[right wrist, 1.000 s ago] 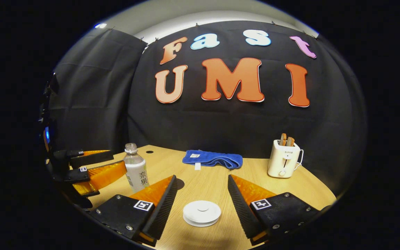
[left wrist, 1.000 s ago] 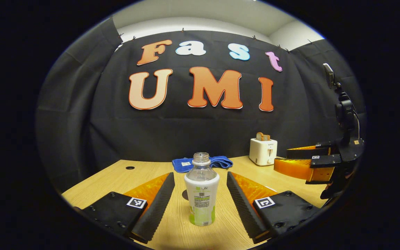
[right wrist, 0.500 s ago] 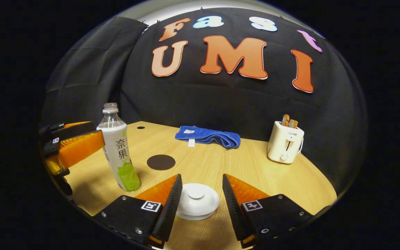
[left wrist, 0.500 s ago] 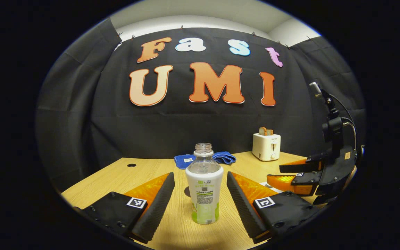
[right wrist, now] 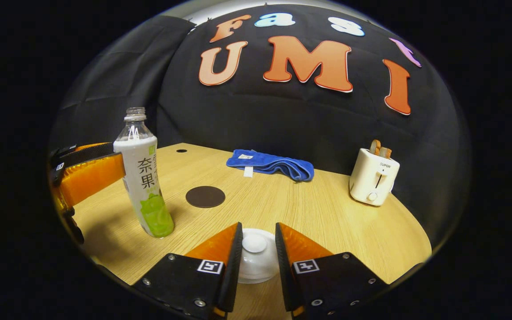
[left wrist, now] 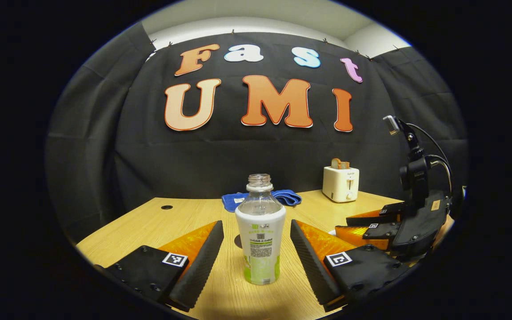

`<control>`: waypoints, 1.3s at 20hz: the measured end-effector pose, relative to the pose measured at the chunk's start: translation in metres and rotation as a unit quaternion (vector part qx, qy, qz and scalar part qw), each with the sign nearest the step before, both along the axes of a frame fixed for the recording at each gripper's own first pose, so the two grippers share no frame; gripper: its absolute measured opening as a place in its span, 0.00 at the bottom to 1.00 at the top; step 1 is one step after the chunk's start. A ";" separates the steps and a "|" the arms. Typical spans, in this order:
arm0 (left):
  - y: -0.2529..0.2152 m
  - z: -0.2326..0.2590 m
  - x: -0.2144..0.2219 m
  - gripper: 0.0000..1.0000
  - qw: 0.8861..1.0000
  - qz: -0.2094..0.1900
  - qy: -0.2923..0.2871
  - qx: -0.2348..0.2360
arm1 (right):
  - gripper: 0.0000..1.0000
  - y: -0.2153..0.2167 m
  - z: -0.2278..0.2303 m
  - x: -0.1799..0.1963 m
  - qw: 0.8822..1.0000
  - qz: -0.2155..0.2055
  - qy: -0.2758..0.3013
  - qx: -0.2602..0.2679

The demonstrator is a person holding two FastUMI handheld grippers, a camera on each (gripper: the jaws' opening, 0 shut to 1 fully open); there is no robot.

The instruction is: Open the teacup lid with one hand, grasp the water bottle and pour water into the teacup with the other hand; after pouring, place the water bottle on the coaster and then close the teacup lid.

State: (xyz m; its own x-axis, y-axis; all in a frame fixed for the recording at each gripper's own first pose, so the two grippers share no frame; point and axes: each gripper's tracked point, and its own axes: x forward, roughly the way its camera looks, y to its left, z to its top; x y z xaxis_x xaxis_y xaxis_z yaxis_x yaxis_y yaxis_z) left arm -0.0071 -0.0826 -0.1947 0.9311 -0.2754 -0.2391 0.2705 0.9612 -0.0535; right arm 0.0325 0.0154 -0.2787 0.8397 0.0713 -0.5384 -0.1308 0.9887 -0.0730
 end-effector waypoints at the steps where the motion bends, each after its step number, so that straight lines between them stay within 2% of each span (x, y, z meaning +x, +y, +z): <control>1: 0.000 -0.002 -0.001 0.97 1.000 0.000 0.003 -0.001 | 0.39 0.000 -0.001 -0.001 1.000 0.002 0.001 0.003; 2: 0.000 -0.004 0.000 0.97 1.000 -0.001 0.007 -0.002 | 0.36 0.001 -0.002 -0.001 1.000 0.002 0.002 0.006; 3: 0.000 -0.006 0.000 0.97 1.000 -0.002 0.006 -0.003 | 0.30 0.001 -0.001 -0.001 1.000 0.002 0.001 0.006; 9: -0.006 -0.013 0.000 0.97 1.000 -0.009 0.018 -0.004 | 0.21 -0.001 0.000 0.001 1.000 -0.003 0.002 0.021; 15: -0.008 -0.029 0.003 0.97 0.999 -0.010 0.034 -0.005 | 0.20 -0.004 0.023 0.005 0.998 -0.010 -0.025 0.056; 20: -0.008 -0.043 0.009 0.97 0.999 -0.009 0.045 -0.008 | 0.20 -0.013 0.043 0.003 0.997 -0.017 -0.046 0.057; 22: -0.006 -0.045 0.011 0.83 0.999 -0.011 0.047 -0.013 | 0.20 -0.017 0.047 0.002 0.997 -0.021 -0.050 0.057; 26: -0.011 -0.046 0.019 0.79 0.999 -0.019 0.035 -0.006 | 0.20 -0.022 0.052 0.001 0.996 -0.027 -0.053 0.061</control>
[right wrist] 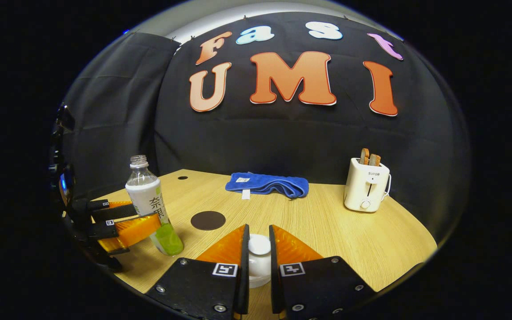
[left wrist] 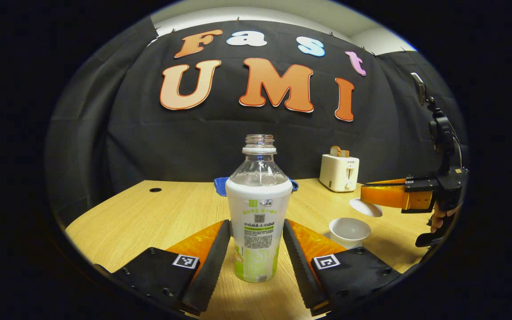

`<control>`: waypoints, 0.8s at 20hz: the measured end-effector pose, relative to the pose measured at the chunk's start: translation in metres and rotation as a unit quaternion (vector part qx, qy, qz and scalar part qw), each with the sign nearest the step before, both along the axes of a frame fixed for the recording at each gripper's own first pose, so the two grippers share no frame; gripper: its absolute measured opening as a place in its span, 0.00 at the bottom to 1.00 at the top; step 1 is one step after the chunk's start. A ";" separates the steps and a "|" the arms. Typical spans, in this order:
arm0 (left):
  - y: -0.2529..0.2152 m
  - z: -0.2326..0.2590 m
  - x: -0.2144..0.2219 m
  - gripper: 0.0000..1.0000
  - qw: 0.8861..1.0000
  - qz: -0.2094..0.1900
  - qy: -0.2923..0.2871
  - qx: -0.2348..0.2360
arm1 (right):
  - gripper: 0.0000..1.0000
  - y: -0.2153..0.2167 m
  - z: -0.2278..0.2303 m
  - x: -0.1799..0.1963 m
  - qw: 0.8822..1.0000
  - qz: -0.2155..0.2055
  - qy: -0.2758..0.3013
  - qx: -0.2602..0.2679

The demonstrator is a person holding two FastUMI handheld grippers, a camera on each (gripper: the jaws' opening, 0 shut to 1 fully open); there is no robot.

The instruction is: Open the teacup lid with one hand, grasp the water bottle and pour water into the teacup with the other hand; after pouring, place the water bottle on the coaster and then close the teacup lid.

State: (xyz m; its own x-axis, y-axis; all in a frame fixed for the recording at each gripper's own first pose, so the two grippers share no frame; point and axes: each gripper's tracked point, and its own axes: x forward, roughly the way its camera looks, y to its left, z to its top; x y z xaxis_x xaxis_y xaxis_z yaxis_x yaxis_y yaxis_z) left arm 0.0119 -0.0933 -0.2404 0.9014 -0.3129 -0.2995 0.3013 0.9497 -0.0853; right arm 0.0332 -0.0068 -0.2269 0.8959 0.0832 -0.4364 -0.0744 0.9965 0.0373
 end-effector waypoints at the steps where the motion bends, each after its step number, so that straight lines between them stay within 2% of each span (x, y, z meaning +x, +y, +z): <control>1: 0.000 -0.002 0.003 0.78 1.000 0.000 -0.006 0.003 | 0.20 -0.001 0.000 0.000 1.000 -0.001 -0.001 0.001; 2: 0.002 -0.001 0.000 0.73 1.000 0.002 -0.005 0.006 | 0.20 -0.002 0.001 -0.001 1.000 -0.002 -0.002 0.001; 6: 0.002 0.000 0.002 0.67 1.000 0.006 -0.010 0.003 | 0.20 -0.008 0.005 -0.002 1.000 -0.008 -0.006 0.002; 8: 0.000 0.002 0.003 0.68 1.000 -0.001 -0.011 0.018 | 0.20 -0.014 0.006 -0.003 1.000 -0.013 -0.006 0.001; 12: -0.003 0.016 0.011 0.67 0.995 -0.007 -0.034 0.094 | 0.20 -0.030 0.008 -0.007 1.000 -0.028 -0.006 -0.001; 16: -0.021 0.029 0.015 0.68 0.983 -0.032 -0.065 0.168 | 0.20 -0.049 0.010 -0.010 0.999 -0.047 -0.010 0.002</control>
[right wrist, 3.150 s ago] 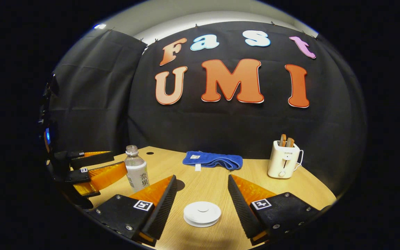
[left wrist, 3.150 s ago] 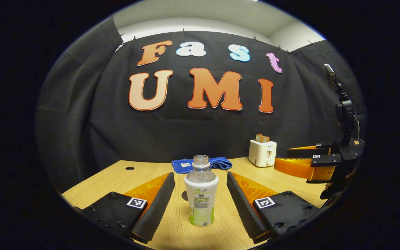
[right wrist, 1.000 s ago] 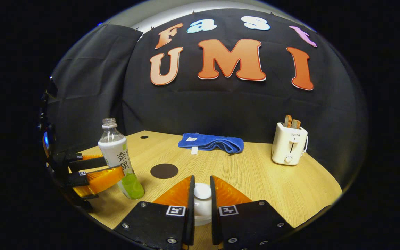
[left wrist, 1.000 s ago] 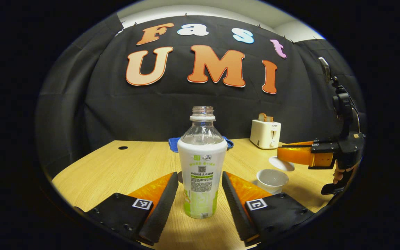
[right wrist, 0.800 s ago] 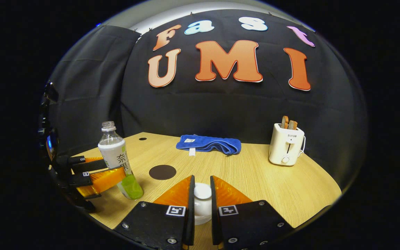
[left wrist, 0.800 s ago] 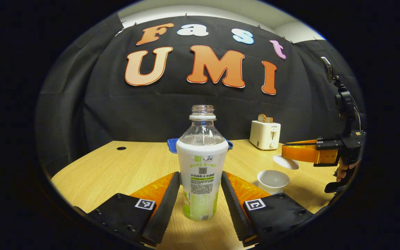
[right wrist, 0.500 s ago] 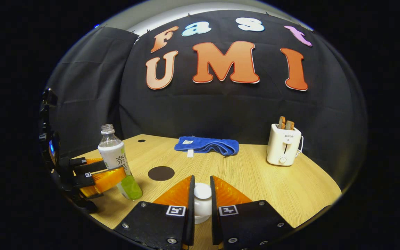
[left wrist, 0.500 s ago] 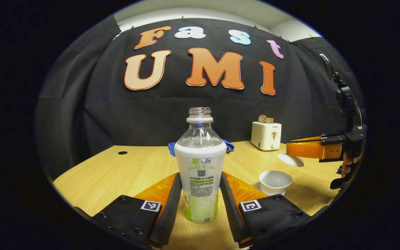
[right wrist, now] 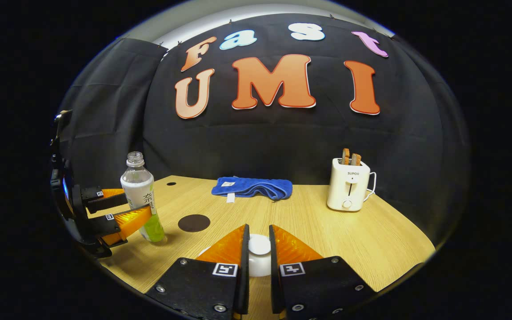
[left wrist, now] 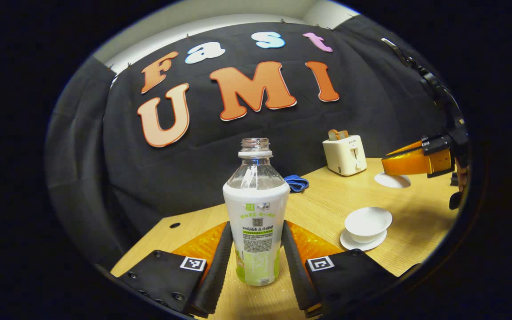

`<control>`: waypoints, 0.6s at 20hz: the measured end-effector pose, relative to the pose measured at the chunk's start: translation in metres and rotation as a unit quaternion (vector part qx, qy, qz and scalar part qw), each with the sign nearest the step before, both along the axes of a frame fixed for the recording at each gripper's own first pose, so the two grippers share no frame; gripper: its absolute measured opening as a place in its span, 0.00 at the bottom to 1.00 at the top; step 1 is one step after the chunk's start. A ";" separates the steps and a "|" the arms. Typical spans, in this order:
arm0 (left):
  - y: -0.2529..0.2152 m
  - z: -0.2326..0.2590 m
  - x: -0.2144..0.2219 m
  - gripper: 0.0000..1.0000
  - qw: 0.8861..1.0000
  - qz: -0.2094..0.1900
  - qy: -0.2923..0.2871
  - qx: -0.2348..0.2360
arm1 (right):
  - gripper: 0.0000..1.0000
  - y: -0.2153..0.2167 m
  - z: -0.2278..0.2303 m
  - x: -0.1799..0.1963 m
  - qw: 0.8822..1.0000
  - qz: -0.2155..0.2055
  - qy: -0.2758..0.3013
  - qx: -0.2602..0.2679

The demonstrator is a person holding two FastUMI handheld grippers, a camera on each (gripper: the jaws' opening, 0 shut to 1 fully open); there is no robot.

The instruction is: Open the teacup lid with one hand, grasp the water bottle and pour water into the teacup with the other hand; after pouring, place the water bottle on the coaster and then close the teacup lid.

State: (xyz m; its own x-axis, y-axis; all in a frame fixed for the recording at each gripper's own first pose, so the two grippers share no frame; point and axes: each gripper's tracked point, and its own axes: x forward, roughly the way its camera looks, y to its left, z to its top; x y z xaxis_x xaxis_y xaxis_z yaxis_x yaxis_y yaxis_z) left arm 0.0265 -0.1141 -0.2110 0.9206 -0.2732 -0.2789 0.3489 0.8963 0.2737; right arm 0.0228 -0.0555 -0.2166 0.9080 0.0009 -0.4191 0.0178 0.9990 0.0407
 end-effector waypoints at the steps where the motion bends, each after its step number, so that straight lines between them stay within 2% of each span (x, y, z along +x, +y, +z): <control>1: -0.006 0.002 0.002 0.68 1.000 -0.008 -0.005 0.014 | 0.20 -0.005 0.001 -0.001 1.000 -0.005 -0.001 0.000; 6: -0.026 0.000 0.004 0.68 0.993 -0.040 -0.026 0.109 | 0.20 -0.027 0.005 -0.008 1.000 -0.026 -0.005 -0.001; 12: -0.040 -0.010 0.007 0.68 0.970 -0.073 -0.051 0.228 | 0.20 -0.042 0.006 -0.015 0.999 -0.038 -0.009 -0.009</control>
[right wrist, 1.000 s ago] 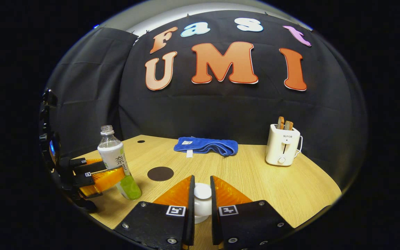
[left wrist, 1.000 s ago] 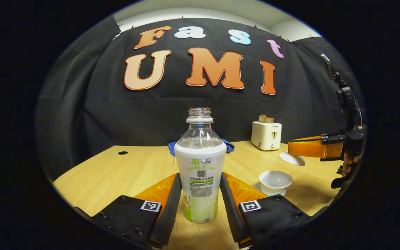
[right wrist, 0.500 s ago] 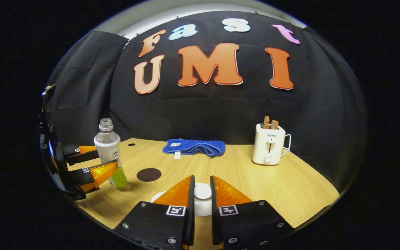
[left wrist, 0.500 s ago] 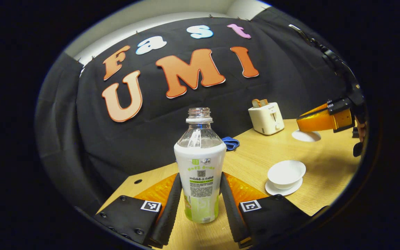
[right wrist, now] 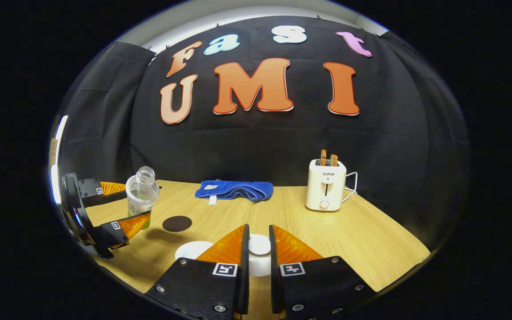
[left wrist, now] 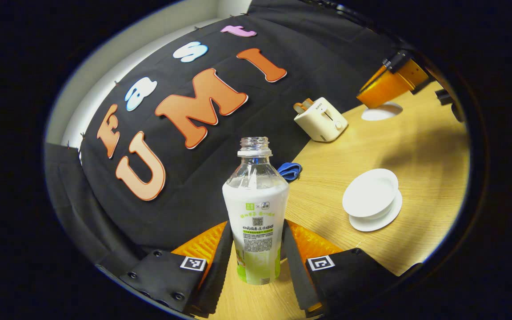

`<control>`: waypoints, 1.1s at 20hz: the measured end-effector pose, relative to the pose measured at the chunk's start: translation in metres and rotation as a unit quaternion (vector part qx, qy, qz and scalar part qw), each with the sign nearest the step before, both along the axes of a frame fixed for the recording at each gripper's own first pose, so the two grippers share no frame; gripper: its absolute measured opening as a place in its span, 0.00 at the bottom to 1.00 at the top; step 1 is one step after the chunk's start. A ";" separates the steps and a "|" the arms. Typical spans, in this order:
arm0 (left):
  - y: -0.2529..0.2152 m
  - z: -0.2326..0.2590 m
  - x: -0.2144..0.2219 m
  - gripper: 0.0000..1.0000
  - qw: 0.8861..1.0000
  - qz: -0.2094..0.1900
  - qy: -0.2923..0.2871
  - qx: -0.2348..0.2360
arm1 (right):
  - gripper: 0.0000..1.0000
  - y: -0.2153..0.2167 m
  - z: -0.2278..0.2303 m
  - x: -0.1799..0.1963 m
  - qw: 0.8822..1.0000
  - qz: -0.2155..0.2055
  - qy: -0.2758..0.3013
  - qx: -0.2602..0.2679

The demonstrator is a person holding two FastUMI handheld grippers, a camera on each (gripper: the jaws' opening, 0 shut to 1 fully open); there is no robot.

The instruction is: Open the teacup lid with one hand, grasp the water bottle and pour water into the teacup with the other hand; after pouring, place the water bottle on the coaster and then close the teacup lid.

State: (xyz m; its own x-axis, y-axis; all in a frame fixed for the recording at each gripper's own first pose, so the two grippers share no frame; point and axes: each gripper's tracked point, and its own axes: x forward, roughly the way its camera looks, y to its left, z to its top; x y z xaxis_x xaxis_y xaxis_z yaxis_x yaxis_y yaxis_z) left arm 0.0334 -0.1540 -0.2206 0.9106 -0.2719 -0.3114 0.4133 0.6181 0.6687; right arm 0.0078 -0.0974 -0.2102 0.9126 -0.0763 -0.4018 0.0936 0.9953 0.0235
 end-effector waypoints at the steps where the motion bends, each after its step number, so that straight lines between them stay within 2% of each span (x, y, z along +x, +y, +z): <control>1: -0.001 -0.003 0.000 0.68 1.000 -0.005 -0.001 0.016 | 0.20 -0.002 0.001 -0.001 1.000 -0.002 -0.001 0.000; 6: -0.005 -0.012 0.001 0.68 0.994 -0.034 -0.025 0.104 | 0.20 -0.014 0.002 -0.006 1.000 -0.013 -0.004 0.006; 11: -0.007 -0.011 0.004 0.68 0.979 -0.059 -0.058 0.188 | 0.20 -0.022 0.000 -0.011 1.000 -0.020 -0.004 0.006; 22: 0.004 -0.017 0.016 0.67 0.944 -0.094 -0.078 0.306 | 0.20 -0.023 -0.001 -0.016 1.000 -0.020 -0.002 0.004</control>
